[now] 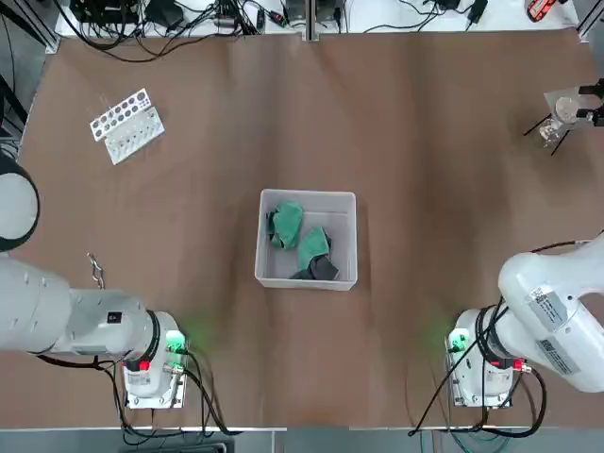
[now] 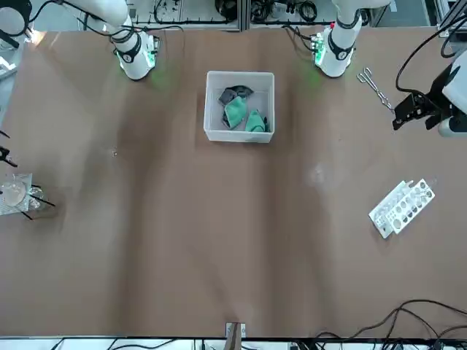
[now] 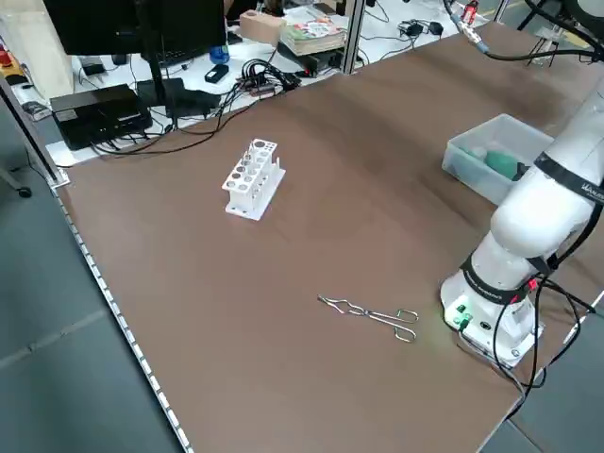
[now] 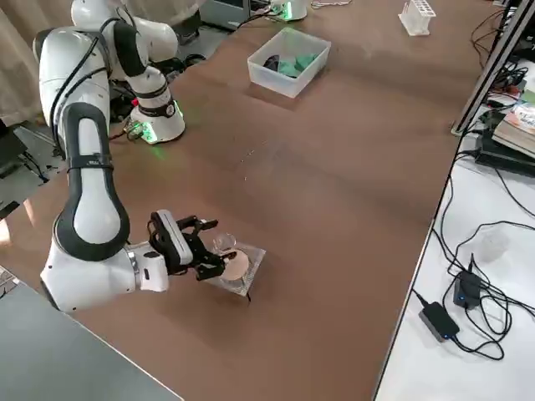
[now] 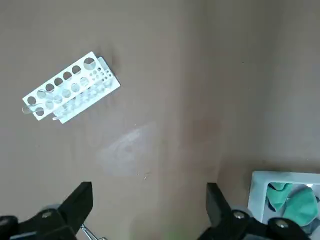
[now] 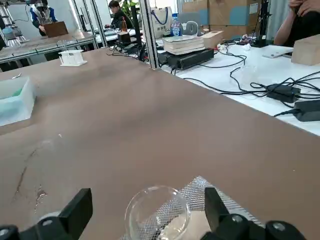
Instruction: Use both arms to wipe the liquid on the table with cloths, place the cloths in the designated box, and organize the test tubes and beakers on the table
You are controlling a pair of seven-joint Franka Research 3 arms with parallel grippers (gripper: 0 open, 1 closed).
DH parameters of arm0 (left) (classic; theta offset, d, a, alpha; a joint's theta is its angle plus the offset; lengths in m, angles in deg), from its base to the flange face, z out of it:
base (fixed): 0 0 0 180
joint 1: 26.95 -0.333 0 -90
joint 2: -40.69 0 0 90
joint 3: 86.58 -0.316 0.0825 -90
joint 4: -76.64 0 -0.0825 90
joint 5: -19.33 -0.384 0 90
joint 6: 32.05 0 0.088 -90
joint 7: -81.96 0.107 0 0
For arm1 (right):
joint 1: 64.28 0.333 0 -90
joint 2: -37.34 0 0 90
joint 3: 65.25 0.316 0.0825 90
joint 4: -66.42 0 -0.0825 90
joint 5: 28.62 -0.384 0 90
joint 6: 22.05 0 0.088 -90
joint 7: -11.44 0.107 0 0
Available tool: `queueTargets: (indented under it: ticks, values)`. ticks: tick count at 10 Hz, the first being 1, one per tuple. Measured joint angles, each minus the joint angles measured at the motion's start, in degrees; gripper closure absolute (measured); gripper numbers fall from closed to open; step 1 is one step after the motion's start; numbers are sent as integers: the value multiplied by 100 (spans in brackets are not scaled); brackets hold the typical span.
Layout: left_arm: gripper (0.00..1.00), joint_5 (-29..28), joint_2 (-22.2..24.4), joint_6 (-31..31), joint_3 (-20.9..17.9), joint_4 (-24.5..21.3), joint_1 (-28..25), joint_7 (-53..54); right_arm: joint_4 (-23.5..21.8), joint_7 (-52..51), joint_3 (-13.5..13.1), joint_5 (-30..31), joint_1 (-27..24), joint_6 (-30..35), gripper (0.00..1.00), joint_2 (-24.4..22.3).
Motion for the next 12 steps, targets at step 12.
queueTargets:
  ticks: [12]
  values:
    - [0, 0, 3, -40, 29, 145, 45, -5, 768, 4867, -613, 1005, 4531, -1065, 0, -837]
